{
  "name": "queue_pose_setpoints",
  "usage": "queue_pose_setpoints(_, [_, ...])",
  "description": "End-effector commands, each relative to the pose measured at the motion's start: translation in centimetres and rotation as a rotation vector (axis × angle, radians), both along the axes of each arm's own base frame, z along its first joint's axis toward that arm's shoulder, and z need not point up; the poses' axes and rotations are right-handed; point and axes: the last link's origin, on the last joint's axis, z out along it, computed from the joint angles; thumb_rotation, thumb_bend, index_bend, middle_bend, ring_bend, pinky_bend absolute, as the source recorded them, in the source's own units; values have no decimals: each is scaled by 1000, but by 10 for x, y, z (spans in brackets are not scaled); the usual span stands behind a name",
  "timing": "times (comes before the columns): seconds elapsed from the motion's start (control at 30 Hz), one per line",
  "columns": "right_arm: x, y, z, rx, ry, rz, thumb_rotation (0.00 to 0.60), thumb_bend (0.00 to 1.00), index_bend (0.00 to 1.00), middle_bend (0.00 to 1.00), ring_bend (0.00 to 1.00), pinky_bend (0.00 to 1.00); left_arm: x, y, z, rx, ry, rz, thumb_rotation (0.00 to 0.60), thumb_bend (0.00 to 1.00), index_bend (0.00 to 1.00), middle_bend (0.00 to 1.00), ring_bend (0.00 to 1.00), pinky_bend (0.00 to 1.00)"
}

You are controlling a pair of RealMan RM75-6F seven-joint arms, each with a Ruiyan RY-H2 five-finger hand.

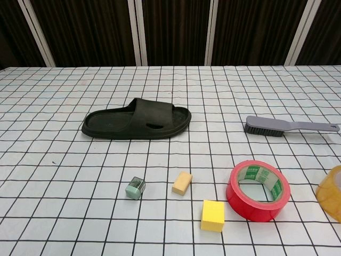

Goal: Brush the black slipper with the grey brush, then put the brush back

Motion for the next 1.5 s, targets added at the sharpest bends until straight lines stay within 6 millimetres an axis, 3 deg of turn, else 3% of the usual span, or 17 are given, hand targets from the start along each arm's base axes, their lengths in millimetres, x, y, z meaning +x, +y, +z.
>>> queue_pose_setpoints(0.03, [-2,-3,0,0,1,-6,600,426,0,0,0,15,-1,6,-2,-2,7,13,600,64,0,0,0,36])
queue_pose_setpoints(0.3, [-2,-15,-1,-3,-10,14,600,426,0,0,0,14,-1,17,-9,-15,12,22,600,64,0,0,0,36])
queue_pose_setpoints(0.5, [3,-64,-14,27,6,72,600,426,0,0,0,15,3,30,-5,34,-7,-19,600,64,0,0,0,30])
queue_pose_setpoints(0.7, [22,-119,-44,118,52,96,600,426,0,1,0,19,8,35,-5,82,-6,-66,600,64,0,0,0,26])
queue_pose_setpoints(1.03, [59,-203,-102,214,75,133,600,426,22,89,54,120,0,51,-8,93,23,-12,600,64,0,0,0,26])
queue_pose_setpoints(1.37, [91,-260,-158,265,123,162,600,427,135,183,127,206,-8,63,-4,106,42,55,600,64,0,0,0,27])
queue_pose_setpoints(1.5, [99,-276,-171,263,102,168,600,427,190,215,161,240,-8,62,0,127,38,59,600,64,0,0,0,27])
